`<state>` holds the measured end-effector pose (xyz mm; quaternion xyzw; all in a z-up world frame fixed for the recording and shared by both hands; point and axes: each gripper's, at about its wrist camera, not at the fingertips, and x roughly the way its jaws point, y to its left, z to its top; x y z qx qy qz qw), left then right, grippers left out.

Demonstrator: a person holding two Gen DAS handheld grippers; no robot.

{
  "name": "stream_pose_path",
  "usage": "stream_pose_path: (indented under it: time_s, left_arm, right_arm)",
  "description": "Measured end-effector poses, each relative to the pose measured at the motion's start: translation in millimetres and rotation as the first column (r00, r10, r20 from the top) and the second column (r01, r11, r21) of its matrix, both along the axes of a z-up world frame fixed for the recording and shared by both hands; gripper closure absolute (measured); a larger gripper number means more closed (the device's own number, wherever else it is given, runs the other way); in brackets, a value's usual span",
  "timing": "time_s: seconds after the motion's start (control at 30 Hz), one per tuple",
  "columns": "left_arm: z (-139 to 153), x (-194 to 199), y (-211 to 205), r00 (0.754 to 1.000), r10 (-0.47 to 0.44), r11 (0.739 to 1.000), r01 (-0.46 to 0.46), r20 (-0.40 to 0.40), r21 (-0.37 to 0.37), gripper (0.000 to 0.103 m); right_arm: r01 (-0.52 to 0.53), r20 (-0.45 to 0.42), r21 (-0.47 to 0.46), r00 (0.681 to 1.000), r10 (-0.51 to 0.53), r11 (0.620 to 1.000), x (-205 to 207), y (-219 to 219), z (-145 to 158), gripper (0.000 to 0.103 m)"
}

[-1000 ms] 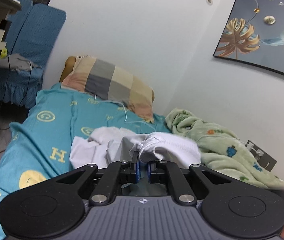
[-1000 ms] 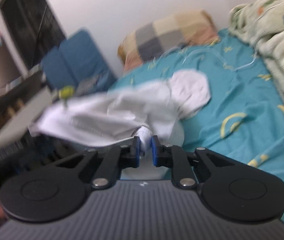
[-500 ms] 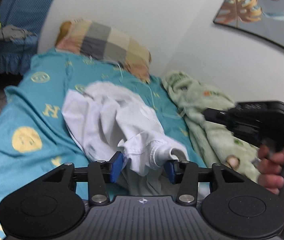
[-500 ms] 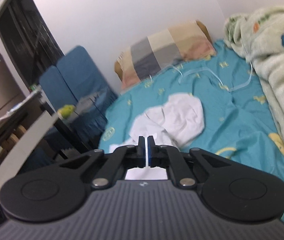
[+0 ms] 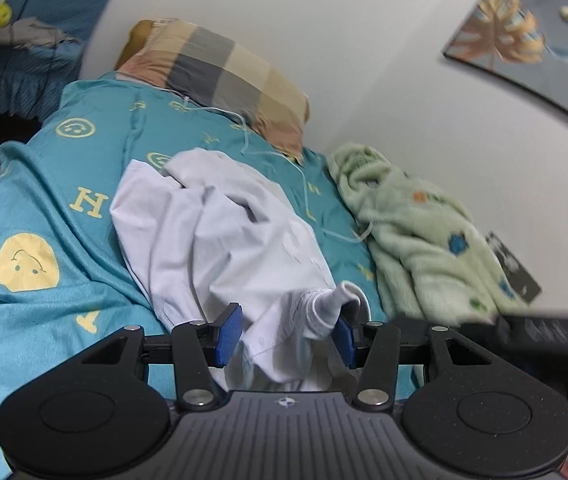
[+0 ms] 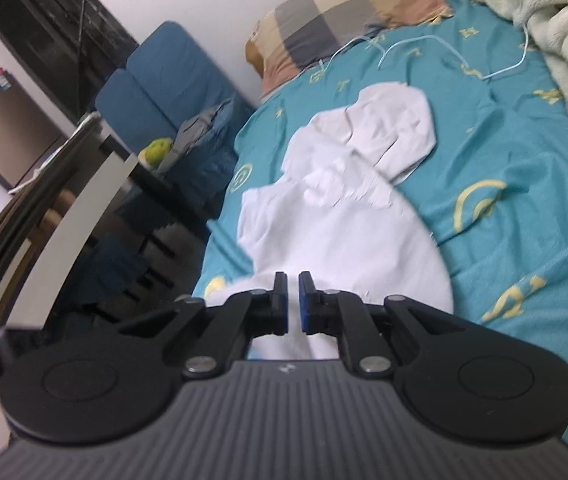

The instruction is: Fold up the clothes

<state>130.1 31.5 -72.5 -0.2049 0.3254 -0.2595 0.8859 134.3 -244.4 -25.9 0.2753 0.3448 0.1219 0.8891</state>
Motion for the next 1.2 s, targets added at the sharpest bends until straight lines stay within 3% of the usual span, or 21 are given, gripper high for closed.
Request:
stream_pose_path:
  time_s: [0.03,0.1,0.2,0.3,0.53,0.7,0.77,0.8,0.9,1.0,1.07,1.2]
  left_arm:
    - [-1,3,1,1.000,0.006,1.000,-0.006,-0.009,-0.010,0.053]
    - [-3,8,4,1.000,0.024,1.000,-0.024,-0.019,-0.020,0.053]
    - [-7,11,9,0.999,0.047,0.999,-0.048,-0.028,-0.025,0.053]
    - [-9,13,15,0.997,0.075,0.996,-0.076,-0.035,-0.036,0.053]
    - [-11,18,26,0.990,0.131,0.990,-0.133,-0.044,-0.046,0.053]
    - [-11,18,28,0.988,0.146,0.988,-0.148,-0.046,-0.044,0.053]
    - [-10,17,28,0.989,0.142,0.989,-0.144,-0.045,-0.044,0.053]
    - [-9,17,28,0.989,0.139,0.989,-0.141,-0.044,-0.044,0.053]
    - [-6,12,28,0.991,0.125,0.991,-0.126,-0.039,-0.041,0.054]
    - [3,0,30,0.994,0.104,0.994,-0.105,-0.018,-0.038,0.052]
    - [13,-12,30,0.997,0.079,0.997,-0.079,0.003,-0.022,0.045]
    - [30,-36,15,0.995,-0.015,0.998,0.009,0.100,0.063,0.036]
  right_arm:
    - [-0.004,-0.001,-0.008,1.000,0.004,1.000,-3,3,-1,0.058]
    - [-0.009,-0.004,-0.021,1.000,0.009,1.000,-10,8,-2,0.033]
    - [-0.005,-0.033,-0.070,0.999,0.003,0.998,-17,16,-9,0.032]
    - [0.083,-0.097,-0.062,0.991,-0.089,0.995,-25,10,-23,0.032]
    - [0.136,-0.151,-0.082,0.978,-0.147,0.987,-37,15,-35,0.032]
    - [0.172,-0.189,-0.098,0.964,-0.188,0.980,-45,18,-44,0.038]
    - [0.187,-0.203,-0.105,0.957,-0.205,0.977,-48,20,-47,0.061]
    - [0.191,-0.197,-0.106,0.958,-0.209,0.976,-49,19,-46,0.080]
    - [0.193,-0.134,-0.098,0.969,-0.206,0.976,-51,13,-31,0.090]
    - [0.195,-0.071,-0.091,0.977,-0.202,0.977,-52,6,-16,0.092]
    - [0.197,-0.029,-0.085,0.979,-0.200,0.977,-53,2,-6,0.093]
    - [0.198,0.056,-0.075,0.979,-0.194,0.977,-55,-6,14,0.093]
